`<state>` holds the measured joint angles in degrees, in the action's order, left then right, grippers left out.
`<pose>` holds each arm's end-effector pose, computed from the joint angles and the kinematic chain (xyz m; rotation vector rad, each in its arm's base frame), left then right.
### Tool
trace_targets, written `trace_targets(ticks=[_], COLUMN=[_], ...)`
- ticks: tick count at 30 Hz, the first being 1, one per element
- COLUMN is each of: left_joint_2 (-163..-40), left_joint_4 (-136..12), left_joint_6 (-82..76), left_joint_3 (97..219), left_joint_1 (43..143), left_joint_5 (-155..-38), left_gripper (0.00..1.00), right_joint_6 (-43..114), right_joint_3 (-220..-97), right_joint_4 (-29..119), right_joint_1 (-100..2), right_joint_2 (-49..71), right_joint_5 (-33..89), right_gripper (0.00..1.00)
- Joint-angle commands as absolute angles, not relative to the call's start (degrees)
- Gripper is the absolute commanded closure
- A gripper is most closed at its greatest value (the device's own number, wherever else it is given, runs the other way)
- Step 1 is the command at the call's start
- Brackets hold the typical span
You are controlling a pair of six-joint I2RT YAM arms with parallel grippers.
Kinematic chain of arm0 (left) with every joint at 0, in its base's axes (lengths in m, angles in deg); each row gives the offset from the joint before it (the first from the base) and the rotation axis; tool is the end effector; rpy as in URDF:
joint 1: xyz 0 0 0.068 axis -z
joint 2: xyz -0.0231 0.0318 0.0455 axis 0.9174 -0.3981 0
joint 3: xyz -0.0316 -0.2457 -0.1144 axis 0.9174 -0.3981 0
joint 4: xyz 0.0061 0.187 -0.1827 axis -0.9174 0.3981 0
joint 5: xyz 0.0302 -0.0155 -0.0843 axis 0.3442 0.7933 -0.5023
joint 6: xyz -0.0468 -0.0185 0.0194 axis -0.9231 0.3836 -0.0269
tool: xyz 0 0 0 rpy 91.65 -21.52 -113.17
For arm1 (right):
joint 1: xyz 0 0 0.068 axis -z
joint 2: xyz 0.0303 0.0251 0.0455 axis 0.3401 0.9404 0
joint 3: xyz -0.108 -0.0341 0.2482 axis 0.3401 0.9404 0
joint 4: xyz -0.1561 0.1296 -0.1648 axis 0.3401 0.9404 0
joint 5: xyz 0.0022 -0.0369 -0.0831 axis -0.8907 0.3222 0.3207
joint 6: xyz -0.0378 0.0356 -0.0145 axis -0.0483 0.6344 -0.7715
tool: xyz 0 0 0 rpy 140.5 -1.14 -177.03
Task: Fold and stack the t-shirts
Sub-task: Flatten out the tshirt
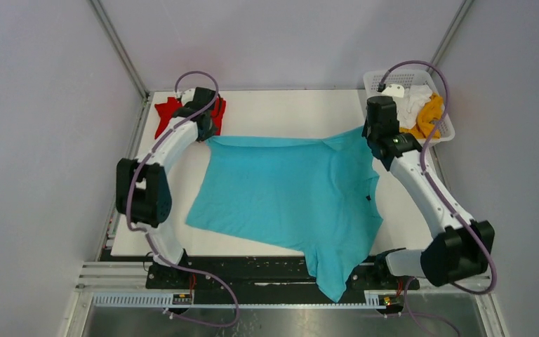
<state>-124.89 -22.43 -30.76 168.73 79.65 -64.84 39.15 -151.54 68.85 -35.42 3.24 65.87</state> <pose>0.3705 -0.0718 0.2766 -0.7043 2.3032 0.0994 0.2790 0.0588 0.3551 0.2323 2.0022 -0.2623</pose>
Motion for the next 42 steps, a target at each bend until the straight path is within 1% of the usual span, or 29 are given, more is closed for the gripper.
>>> trace_targets(ticks=[1,8,9,10,11,13,14,15,16,17,18,19,20,21,22,23,27,29,35,39,42], left_joint_2=[-131.03,-143.85,-145.47,-147.33,-149.12,-153.74,-156.04,-158.55,-160.54,-161.84,-161.91,-160.92,-158.89,-156.43,-153.12,-148.90,-139.75,-135.97,-126.10,-119.89,-120.19], left_joint_4=[-27.05,-24.92,-24.85,-24.88,-24.75,-24.40,-23.54,-21.86,-19.99,-18.53,-18.22,-18.98,-20.12,-22.28,-24.47,-26.53,-29.30,-29.35,-31.34,-34.53,-37.74], left_joint_6=[-29.08,-30.06,-30.04,-30.03,-30.34,-31.04,-31.60,-32.16,-32.44,-32.38,-32.00,-31.36,-30.72,-30.20,-29.54,-29.03,-29.09,-29.51,-31.78,-32.71,-33.09], left_joint_3=[179.57,191.54,193.33,195.50,197.68,203.15,206.53,210.51,214.27,217.29,218.57,217.82,215.62,211.95,207.73,203.25,190.62,185.14,165.54,153.67,148.03], left_joint_1=[78.95,77.44,77.21,77.10,77.03,76.80,76.68,76.49,76.43,76.46,76.47,76.54,76.79,77.47,78.44,79.42,83.29,84.89,88.36,88.43,88.33], left_joint_5=[-64.29,-67.65,-68.08,-68.12,-68.10,-69.42,-70.48,-71.73,-73.03,-74.72,-76.14,-77.89,-79.79,-80.60,-80.61,-80.29,-79.19,-79.05,-79.86,-78.38,-80.08], left_gripper=[1.00,1.00,0.99,0.96,0.90,0.74,0.63,0.46,0.23,0.11,0.03,0.01,0.01,0.01,0.01,0.01,0.01,0.01,0.01,0.01,0.01], right_joint_6=[41.94,41.79,41.82,42.37,43.00,44.61,45.23,45.77,45.99,45.73,45.31,44.94,44.76,44.99,45.14,45.61,49.46,51.83,57.79,57.30,56.56], right_joint_3=[-155.14,-162.10,-163.16,-164.08,-165.07,-168.00,-170.43,-173.47,-177.71,-182.53,-186.90,-189.86,-189.60,-186.91,-183.35,-179.65,-167.54,-163.63,-153.84,-148.20,-146.12], right_joint_4=[60.36,59.23,59.36,59.16,58.82,58.44,59.09,60.95,63.92,68.63,72.72,75.12,75.35,74.08,71.79,69.75,64.56,64.10,61.30,60.82,62.82], right_joint_1=[-33.04,-31.27,-30.87,-30.50,-30.10,-29.25,-28.76,-28.31,-27.92,-27.73,-27.71,-27.79,-27.83,-27.89,-27.88,-27.88,-28.76,-29.19,-29.99,-33.42,-35.90], right_joint_2=[9.19,22.12,23.91,25.61,27.57,32.13,34.63,37.62,40.43,42.97,44.80,45.35,44.61,42.76,40.61,38.00,30.02,28.58,28.27,26.30,27.02], right_joint_5=[61.72,59.06,59.04,58.93,58.47,56.52,55.55,54.80,54.06,53.08,52.46,51.55,50.44,49.15,47.13,44.70,35.81,31.39,23.15,23.53,26.40], right_gripper=[0.98,0.96,0.96,0.95,0.94,0.91,0.88,0.82,0.74,0.65,0.50,0.36,0.29,0.12,0.03,0.01,0.00,0.00,0.01,0.01,0.00])
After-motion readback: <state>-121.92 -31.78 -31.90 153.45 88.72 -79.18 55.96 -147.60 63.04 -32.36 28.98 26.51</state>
